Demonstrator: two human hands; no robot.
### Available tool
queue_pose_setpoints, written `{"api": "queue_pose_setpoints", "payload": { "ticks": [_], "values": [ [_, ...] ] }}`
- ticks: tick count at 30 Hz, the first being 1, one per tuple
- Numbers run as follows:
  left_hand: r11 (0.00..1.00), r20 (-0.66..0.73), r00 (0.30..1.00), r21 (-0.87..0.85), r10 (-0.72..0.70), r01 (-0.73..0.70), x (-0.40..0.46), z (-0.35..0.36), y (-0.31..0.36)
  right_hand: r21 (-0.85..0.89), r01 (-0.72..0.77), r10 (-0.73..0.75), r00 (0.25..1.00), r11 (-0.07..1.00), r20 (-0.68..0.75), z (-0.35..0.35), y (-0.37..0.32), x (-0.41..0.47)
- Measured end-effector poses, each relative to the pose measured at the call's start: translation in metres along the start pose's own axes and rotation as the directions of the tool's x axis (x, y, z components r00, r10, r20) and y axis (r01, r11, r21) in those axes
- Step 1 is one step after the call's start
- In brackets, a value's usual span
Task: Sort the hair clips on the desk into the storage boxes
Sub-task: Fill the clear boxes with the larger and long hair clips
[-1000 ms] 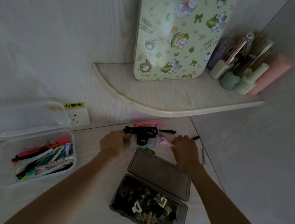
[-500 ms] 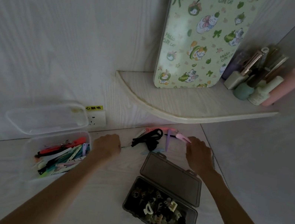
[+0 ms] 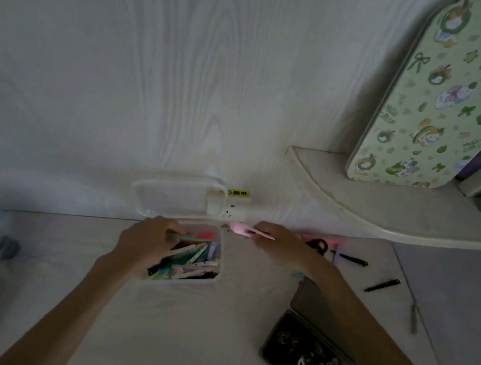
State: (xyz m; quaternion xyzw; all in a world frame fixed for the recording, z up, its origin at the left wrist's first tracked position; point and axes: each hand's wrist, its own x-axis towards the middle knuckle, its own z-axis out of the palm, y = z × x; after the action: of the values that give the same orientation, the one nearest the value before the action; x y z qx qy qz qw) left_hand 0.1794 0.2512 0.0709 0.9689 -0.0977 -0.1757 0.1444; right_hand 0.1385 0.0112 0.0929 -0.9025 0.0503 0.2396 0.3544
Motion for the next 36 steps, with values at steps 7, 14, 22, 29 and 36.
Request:
{"api": "queue_pose_setpoints", "payload": {
  "ticks": [7,14,22,29,36],
  "values": [
    [0.993,-0.052,0.998,-0.110,-0.038,0.032,-0.024,0.003,-0.050,-0.270,0.284,-0.310,0.949,0.920,-0.058,0.088,-0.034,0.035],
    [0.980,-0.224,0.971,-0.159,0.085,-0.122,-0.013,-0.013,-0.020,-0.145,0.422,-0.445,0.864,0.895,-0.236,0.078,-0.003,0.010],
    [0.897,-0.015,0.900,-0.084,0.435,-0.435,0.022,0.053,0.096,-0.084,-0.100,0.019,0.746,0.991,-0.665,0.006,0.132,-0.033],
    [0.928,0.190,0.919,-0.217,0.344,-0.303,0.061,0.110,0.153,-0.085,-0.488,0.429,0.827,0.869,-0.364,-0.008,0.177,-0.009],
    [0.944,0.085,0.985,-0.307,0.152,-0.119,0.076,0.115,0.158,-0.256,-0.459,0.202,0.735,0.851,-0.647,0.000,0.196,-0.014]
  ]
}}
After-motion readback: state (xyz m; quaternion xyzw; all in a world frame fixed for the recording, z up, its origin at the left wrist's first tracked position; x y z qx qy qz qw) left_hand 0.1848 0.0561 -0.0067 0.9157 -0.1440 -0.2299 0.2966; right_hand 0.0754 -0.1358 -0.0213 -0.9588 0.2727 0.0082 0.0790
